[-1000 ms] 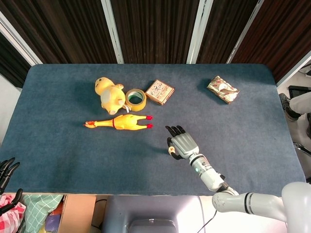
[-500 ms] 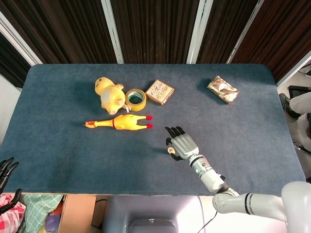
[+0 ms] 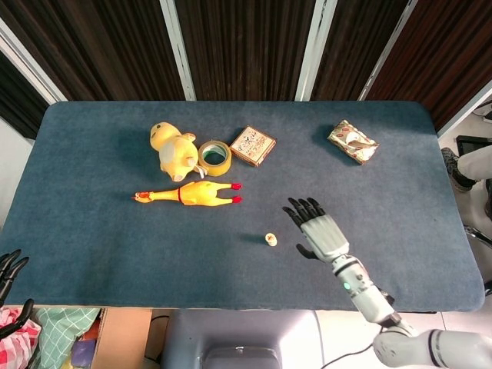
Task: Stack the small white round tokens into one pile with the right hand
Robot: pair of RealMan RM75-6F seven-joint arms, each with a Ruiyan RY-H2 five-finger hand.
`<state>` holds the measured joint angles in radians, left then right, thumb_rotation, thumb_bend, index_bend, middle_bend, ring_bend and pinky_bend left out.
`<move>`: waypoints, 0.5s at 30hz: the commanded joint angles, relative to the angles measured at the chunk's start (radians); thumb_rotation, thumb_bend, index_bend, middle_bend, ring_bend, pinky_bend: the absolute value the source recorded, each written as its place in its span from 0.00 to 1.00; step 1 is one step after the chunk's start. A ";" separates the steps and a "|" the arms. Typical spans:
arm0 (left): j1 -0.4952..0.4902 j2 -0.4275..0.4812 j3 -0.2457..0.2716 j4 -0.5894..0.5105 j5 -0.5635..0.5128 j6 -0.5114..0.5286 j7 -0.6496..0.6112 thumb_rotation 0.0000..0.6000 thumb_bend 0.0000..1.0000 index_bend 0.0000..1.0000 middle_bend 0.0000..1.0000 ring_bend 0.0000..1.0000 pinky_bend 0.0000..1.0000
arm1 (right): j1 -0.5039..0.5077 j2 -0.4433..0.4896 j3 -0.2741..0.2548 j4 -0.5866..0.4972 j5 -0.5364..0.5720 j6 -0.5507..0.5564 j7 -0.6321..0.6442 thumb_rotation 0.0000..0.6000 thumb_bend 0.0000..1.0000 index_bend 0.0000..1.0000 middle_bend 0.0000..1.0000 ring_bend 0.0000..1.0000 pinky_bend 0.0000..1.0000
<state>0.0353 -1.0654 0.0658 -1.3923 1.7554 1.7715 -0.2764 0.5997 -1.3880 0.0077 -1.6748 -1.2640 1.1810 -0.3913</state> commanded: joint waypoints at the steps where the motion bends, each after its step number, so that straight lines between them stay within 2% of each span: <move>1: -0.003 -0.004 0.003 -0.007 0.007 -0.007 0.022 1.00 0.44 0.00 0.00 0.00 0.07 | -0.248 0.160 -0.188 -0.049 -0.231 0.300 0.107 1.00 0.36 0.06 0.00 0.00 0.00; 3: -0.004 -0.008 0.004 -0.013 0.014 -0.011 0.046 1.00 0.44 0.00 0.00 0.00 0.07 | -0.338 0.181 -0.222 -0.011 -0.260 0.404 0.181 1.00 0.36 0.03 0.00 0.00 0.00; 6: -0.011 -0.013 0.006 -0.022 0.028 -0.019 0.074 1.00 0.44 0.00 0.00 0.00 0.07 | -0.408 0.202 -0.226 0.032 -0.283 0.487 0.246 1.00 0.36 0.03 0.00 0.00 0.00; 8: -0.014 -0.017 0.008 -0.028 0.035 -0.023 0.090 1.00 0.44 0.00 0.00 0.00 0.07 | -0.434 0.209 -0.210 0.050 -0.305 0.532 0.306 1.00 0.36 0.03 0.00 0.00 0.00; 15: -0.022 -0.025 0.012 -0.041 0.058 -0.025 0.117 1.00 0.44 0.00 0.00 0.00 0.07 | -0.457 0.224 -0.193 0.061 -0.337 0.503 0.312 1.00 0.36 0.03 0.00 0.00 0.00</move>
<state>0.0151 -1.0893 0.0779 -1.4318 1.8121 1.7473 -0.1604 0.1512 -1.1717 -0.1864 -1.6206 -1.5888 1.6946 -0.0742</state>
